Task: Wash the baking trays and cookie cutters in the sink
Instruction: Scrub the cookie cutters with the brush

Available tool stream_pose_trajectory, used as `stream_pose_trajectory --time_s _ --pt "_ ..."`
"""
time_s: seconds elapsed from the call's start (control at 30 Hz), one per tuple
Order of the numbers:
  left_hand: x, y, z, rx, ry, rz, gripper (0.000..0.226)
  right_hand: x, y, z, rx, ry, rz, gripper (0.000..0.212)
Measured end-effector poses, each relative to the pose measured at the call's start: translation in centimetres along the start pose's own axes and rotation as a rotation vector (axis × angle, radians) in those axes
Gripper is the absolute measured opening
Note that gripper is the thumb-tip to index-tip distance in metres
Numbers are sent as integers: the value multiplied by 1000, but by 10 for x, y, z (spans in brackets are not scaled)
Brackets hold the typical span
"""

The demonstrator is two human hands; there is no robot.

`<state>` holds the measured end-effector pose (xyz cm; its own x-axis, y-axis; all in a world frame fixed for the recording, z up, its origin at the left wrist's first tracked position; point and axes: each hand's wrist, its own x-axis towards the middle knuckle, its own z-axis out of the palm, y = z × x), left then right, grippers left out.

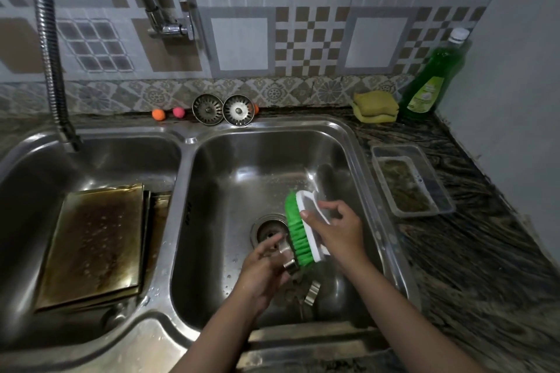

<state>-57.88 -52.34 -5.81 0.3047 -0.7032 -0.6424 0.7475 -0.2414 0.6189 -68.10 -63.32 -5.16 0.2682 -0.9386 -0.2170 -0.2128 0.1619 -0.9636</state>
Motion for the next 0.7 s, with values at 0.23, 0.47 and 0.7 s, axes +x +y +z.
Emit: stream_pose_trajectory --time_s 0.23,0.47,0.7 --pt "3 7 -3 61 -45 46 45 -13 8 1 -49 -32 -15 33" --pt "4 8 2 308 34 174 42 11 -9 -14 -191 62 -45 38" --pt "11 17 -7 728 18 437 55 8 0 -14 -125 -90 -6 48"
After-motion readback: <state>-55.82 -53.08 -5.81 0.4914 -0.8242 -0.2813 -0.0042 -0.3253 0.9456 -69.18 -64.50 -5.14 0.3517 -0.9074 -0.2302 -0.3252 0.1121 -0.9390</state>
